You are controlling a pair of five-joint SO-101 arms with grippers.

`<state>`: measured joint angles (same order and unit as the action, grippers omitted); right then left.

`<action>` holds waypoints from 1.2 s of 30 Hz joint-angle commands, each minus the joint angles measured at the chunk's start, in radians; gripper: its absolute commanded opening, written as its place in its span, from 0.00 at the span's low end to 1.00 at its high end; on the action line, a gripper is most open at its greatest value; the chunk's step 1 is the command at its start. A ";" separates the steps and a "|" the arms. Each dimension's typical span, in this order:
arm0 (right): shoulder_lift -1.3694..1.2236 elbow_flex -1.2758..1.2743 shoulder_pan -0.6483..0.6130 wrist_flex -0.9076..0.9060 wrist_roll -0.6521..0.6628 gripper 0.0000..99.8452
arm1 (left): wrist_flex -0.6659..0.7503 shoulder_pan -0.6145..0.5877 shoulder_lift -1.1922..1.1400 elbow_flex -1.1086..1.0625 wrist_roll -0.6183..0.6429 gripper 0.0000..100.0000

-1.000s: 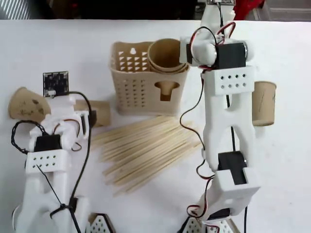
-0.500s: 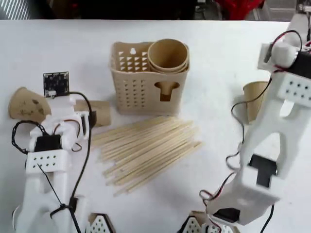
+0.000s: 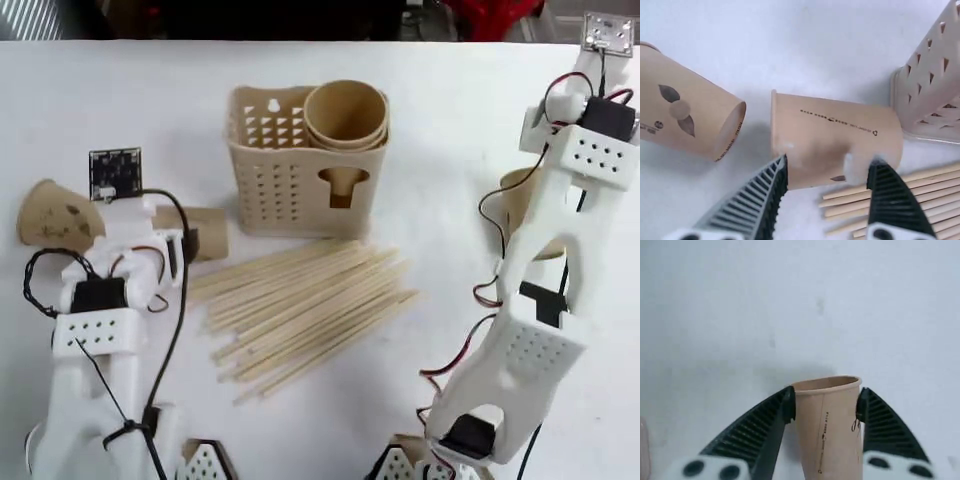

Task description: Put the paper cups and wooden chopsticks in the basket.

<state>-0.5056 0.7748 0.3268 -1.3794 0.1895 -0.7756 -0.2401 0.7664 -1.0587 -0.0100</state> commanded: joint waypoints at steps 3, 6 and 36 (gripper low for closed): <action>0.005 0.025 0.013 0.143 -0.002 0.25 | 0.020 0.012 -0.005 0.008 0.014 0.26; -0.007 0.021 0.012 0.202 0.000 0.24 | 0.020 0.012 -0.005 0.008 0.014 0.26; -0.220 0.123 0.157 -0.091 0.201 0.24 | 0.020 0.012 -0.005 0.008 0.014 0.26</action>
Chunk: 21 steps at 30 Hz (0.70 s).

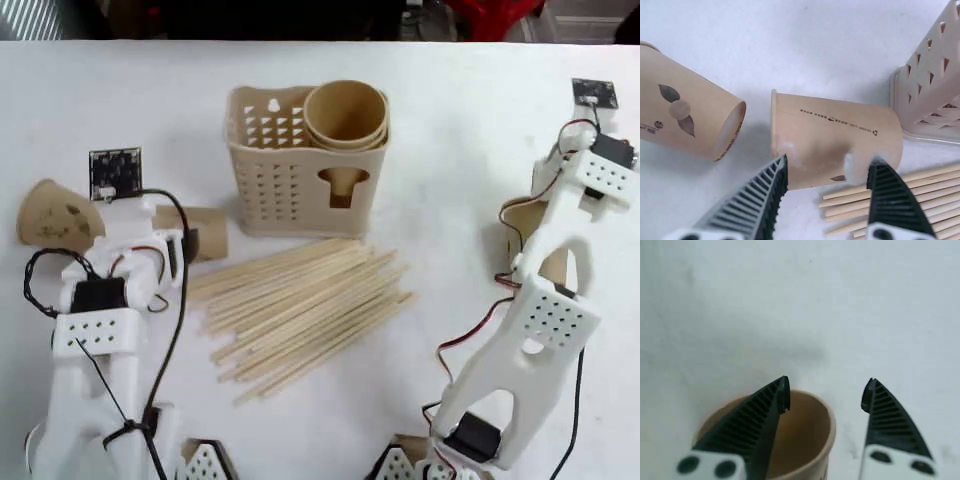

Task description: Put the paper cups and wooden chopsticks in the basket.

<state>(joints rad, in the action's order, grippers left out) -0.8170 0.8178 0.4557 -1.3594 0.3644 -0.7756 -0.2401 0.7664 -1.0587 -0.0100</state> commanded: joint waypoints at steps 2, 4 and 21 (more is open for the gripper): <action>0.120 0.130 0.038 -0.225 0.057 0.24 | 0.020 0.012 -0.005 0.008 0.014 0.26; 0.139 0.167 0.048 -0.351 0.106 0.24 | 0.020 0.012 -0.005 0.008 0.014 0.26; 0.351 -0.347 0.252 -0.360 0.339 0.24 | 0.147 0.008 -0.002 -0.051 0.014 0.26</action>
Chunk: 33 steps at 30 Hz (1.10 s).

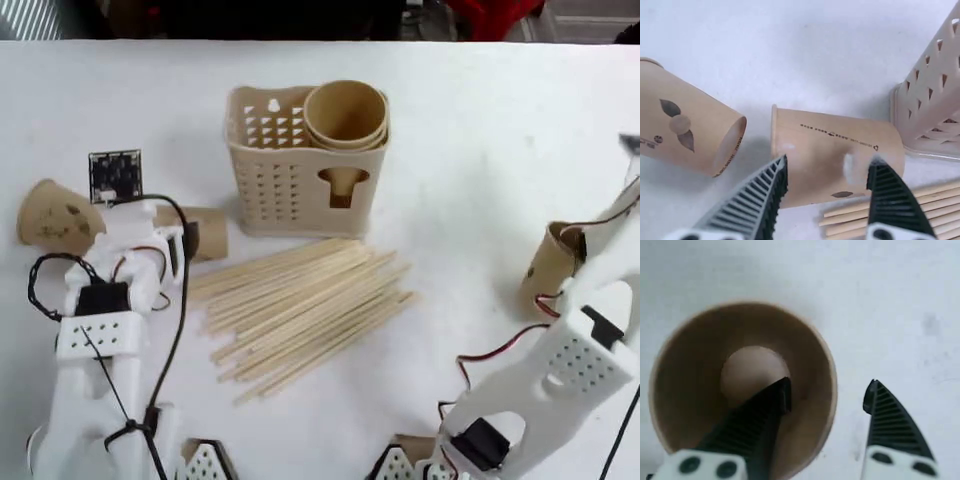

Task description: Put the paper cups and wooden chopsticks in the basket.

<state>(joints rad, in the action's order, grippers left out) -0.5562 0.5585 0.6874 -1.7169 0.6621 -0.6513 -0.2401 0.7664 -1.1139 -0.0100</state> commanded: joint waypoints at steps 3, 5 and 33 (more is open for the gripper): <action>0.110 -0.183 0.018 0.019 0.069 0.23 | 0.023 0.007 -0.004 0.005 0.014 0.26; 0.111 -0.210 0.018 0.028 0.072 0.22 | 0.021 0.007 -0.004 0.000 0.014 0.26; 0.670 -0.347 -0.062 0.001 0.114 0.02 | 0.025 0.013 -0.004 -0.008 0.014 0.26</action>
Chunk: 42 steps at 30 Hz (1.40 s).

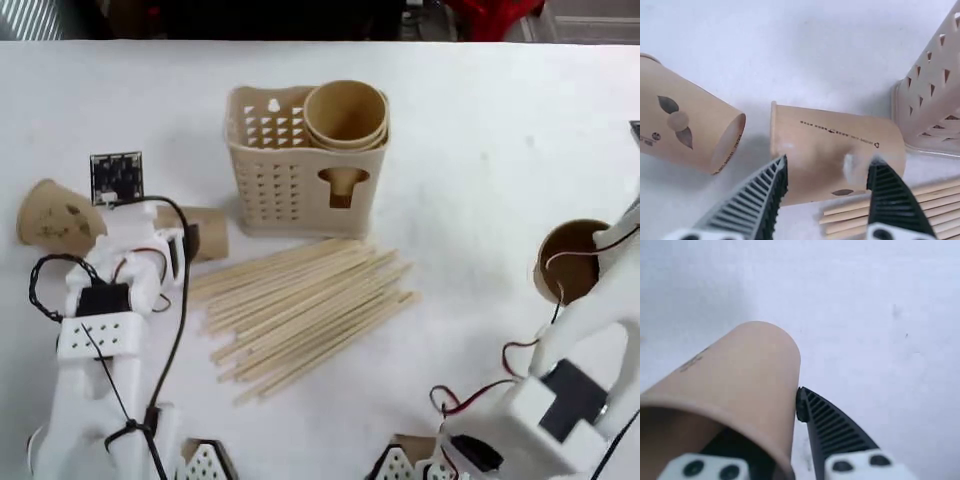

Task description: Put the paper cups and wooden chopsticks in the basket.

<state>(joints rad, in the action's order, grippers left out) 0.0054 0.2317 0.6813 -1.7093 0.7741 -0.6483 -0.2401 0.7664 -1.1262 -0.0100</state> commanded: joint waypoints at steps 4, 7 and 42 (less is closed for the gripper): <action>0.251 -0.025 -0.163 -0.004 -0.035 0.02 | 0.025 0.015 -0.004 0.005 0.021 0.26; 0.366 -0.025 -0.246 -0.001 -0.115 0.02 | 0.020 0.056 0.001 0.011 0.043 0.26; -0.142 0.678 -0.868 0.047 -0.626 0.02 | 0.219 0.117 0.001 -0.161 -0.091 0.26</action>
<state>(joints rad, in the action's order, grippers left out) -0.1297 0.8669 -0.2394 -1.6663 0.1726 -0.4442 -0.1343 0.7679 -1.2873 -0.0867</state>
